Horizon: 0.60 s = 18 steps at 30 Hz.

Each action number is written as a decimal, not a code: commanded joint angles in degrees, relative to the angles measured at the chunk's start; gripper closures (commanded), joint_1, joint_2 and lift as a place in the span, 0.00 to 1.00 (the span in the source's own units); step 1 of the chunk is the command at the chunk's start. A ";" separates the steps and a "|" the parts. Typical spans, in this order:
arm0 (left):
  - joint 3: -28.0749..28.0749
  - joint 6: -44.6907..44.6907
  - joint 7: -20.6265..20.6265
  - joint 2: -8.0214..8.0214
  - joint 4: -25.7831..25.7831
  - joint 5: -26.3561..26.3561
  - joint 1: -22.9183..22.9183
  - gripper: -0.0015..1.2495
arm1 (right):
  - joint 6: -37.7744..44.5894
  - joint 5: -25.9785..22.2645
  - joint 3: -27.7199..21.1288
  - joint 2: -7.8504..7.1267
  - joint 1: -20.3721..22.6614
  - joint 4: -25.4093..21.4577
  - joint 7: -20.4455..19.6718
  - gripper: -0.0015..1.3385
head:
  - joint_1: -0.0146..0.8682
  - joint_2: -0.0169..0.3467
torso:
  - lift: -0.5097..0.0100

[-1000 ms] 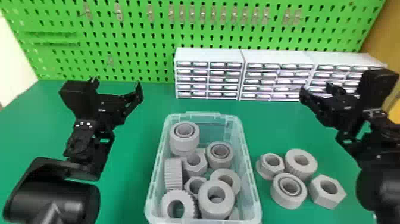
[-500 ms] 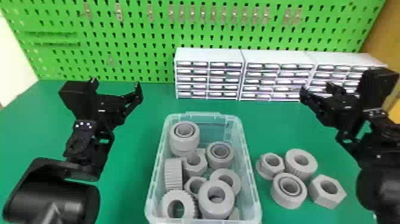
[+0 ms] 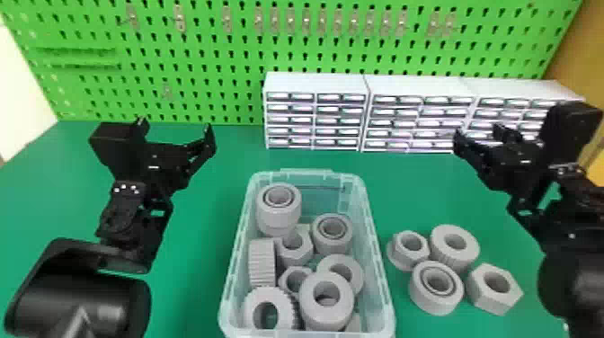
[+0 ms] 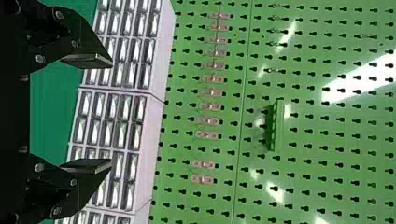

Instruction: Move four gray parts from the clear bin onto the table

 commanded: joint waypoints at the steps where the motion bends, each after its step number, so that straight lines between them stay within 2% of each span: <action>1: -0.03 0.00 -0.01 0.00 0.01 0.00 0.00 0.09 | 0.00 -0.04 0.07 0.03 0.00 0.09 -0.05 0.38 | 0.78 0.14 | 0.89; 18: 0.06 0.00 -0.01 0.00 0.01 0.00 0.00 0.09 | 0.09 -0.04 0.07 0.12 0.00 0.00 -0.14 0.38 | 0.78 0.14 | 0.89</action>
